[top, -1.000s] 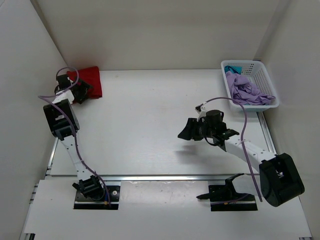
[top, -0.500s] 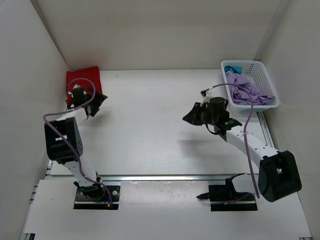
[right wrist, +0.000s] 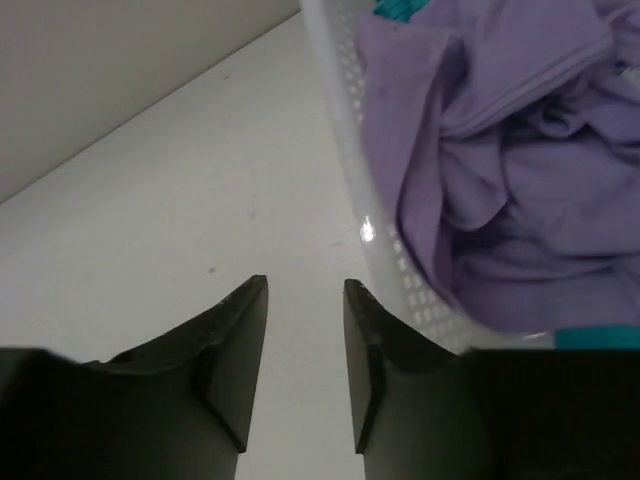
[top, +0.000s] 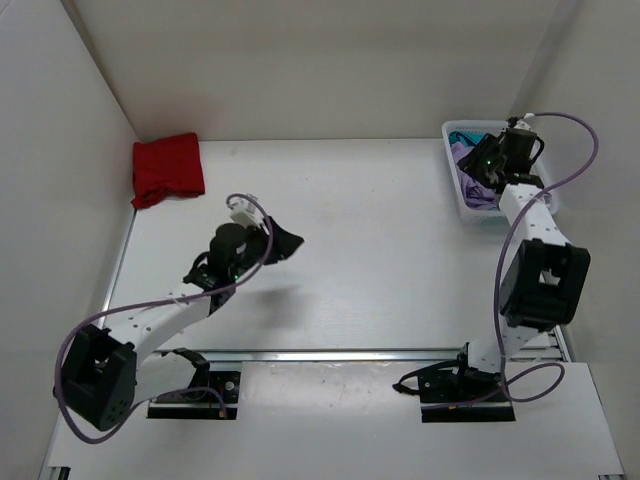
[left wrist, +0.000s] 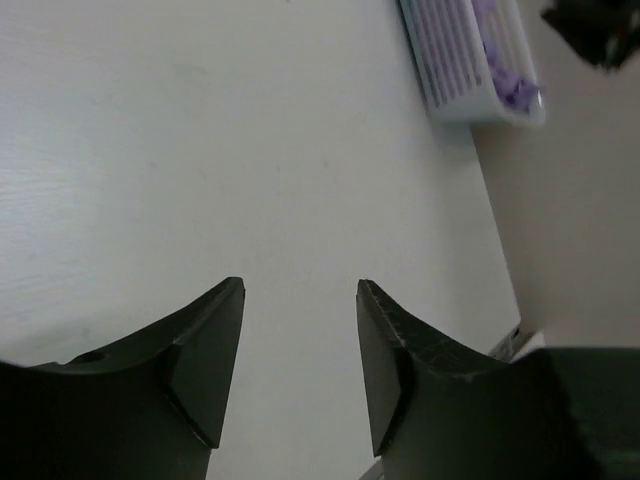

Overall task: Fold and stack the t-shirts
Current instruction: Grab crumpled tshirt from bin with the right arm

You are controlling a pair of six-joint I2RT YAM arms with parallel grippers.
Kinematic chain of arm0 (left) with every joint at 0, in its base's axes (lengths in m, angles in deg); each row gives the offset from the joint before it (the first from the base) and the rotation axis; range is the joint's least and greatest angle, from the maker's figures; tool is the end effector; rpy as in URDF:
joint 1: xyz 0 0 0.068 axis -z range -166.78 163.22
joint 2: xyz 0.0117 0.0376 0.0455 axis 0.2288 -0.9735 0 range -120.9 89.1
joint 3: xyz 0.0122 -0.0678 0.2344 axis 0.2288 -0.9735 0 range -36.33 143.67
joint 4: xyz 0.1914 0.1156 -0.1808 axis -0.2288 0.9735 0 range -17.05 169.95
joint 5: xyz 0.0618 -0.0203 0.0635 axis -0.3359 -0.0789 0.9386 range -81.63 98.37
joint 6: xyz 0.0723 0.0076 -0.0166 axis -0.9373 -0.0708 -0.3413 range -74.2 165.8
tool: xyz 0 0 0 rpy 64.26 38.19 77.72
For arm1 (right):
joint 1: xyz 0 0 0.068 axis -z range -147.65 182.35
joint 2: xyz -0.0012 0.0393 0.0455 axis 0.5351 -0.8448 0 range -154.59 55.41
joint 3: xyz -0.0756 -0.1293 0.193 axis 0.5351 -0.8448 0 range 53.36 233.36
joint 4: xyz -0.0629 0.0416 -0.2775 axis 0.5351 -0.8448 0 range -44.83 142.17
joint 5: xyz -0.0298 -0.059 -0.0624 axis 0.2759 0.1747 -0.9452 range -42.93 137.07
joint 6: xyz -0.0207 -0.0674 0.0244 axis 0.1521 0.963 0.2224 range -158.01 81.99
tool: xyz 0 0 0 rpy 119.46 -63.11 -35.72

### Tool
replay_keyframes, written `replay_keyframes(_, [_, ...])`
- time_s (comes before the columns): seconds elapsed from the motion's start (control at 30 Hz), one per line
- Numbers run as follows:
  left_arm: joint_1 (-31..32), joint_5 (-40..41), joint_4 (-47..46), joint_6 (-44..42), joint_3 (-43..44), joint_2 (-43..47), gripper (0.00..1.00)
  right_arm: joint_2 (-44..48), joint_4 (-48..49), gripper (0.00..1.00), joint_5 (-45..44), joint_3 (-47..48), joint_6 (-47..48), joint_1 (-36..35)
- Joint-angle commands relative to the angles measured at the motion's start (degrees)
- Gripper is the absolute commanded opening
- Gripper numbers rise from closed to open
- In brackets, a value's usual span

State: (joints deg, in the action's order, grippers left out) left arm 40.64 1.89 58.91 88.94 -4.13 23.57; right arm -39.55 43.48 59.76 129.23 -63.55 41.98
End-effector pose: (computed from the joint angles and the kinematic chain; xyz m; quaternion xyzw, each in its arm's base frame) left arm 0.2740 -0.1501 0.1822 -0.0790 0.8111 -0.3712 0.4451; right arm 0.4333 -0.0596 0.2516 0.2026 0.8284 0.1648 0.4955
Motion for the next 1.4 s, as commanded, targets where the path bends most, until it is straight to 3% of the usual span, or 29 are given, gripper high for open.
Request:
replay_keyframes(0.0, [7.5, 0.2, -0.9, -4.5, -4.6, 2.0, 0.61, -6.9, -4.5, 0.37, -0.2, 7.9, 3.9, 0.6])
replay_keyframes(0.07, [9.0, -2.2, -1.1, -3.5, -7.2, 3.0, 0.61, -10.8, -5.9, 0.46, -0.7, 12.0, 4.9, 0.8])
replay_keyframes(0.23, [11.8, -3.5, -0.9, -3.0, -15.1, 10.0, 0.63, -18.6, -9.4, 0.54, -2.4, 20.3, 4.5, 1.3])
replay_keyframes(0.5, [7.5, -5.5, 0.3, -2.3, -19.1, 17.5, 0.64, -23.1, -12.1, 0.56, -9.2, 24.9, 3.5, 1.2])
replay_keyframes(0.57, [7.6, -4.6, 1.6, -2.7, -18.1, 17.3, 0.64, -25.1, -12.1, 0.56, -6.9, 25.8, 3.1, 1.4])
replay_keyframes(0.63, [7.5, -5.0, 1.0, -2.8, -18.1, 16.9, 0.64, -25.7, -12.4, 0.53, -5.6, 27.2, 2.9, 1.3])
replay_keyframes(0.7, [7.4, -4.9, 1.0, -1.9, -18.1, 16.7, 0.63, -26.4, -11.6, 0.43, -4.5, 27.6, 2.4, 1.4])
replay_keyframes(0.83, [8.2, -4.7, 1.6, -2.1, -17.7, 16.7, 0.63, -26.6, -10.0, 0.42, -3.5, 28.6, 0.1, 2.1])
replay_keyframes(0.9, [7.5, -5.1, 1.8, -1.8, -17.9, 17.2, 0.64, -27.7, -11.0, 0.27, -2.1, 30.5, -0.1, 2.4])
replay_keyframes(1.07, [6.3, -4.9, 3.1, -2.1, -17.0, 18.3, 0.62, -25.5, -9.3, 0.12, -2.2, 29.3, -1.2, 2.4])
replay_keyframes(1.1, [5.8, -4.9, 3.3, -2.2, -16.9, 18.6, 0.62, -24.8, -8.8, 0.02, -1.7, 29.2, -1.2, 2.2])
replay_keyframes(1.27, [5.9, -5.6, 3.9, -2.1, -16.6, 18.8, 0.62, -19.1, -9.3, 0.00, -2.4, 28.5, -0.6, 2.6])
replay_keyframes(1.37, [5.3, -5.8, 4.3, -2.2, -14.9, 18.0, 0.61, -8.1, -6.1, 0.00, -2.3, 25.6, -0.2, 1.9])
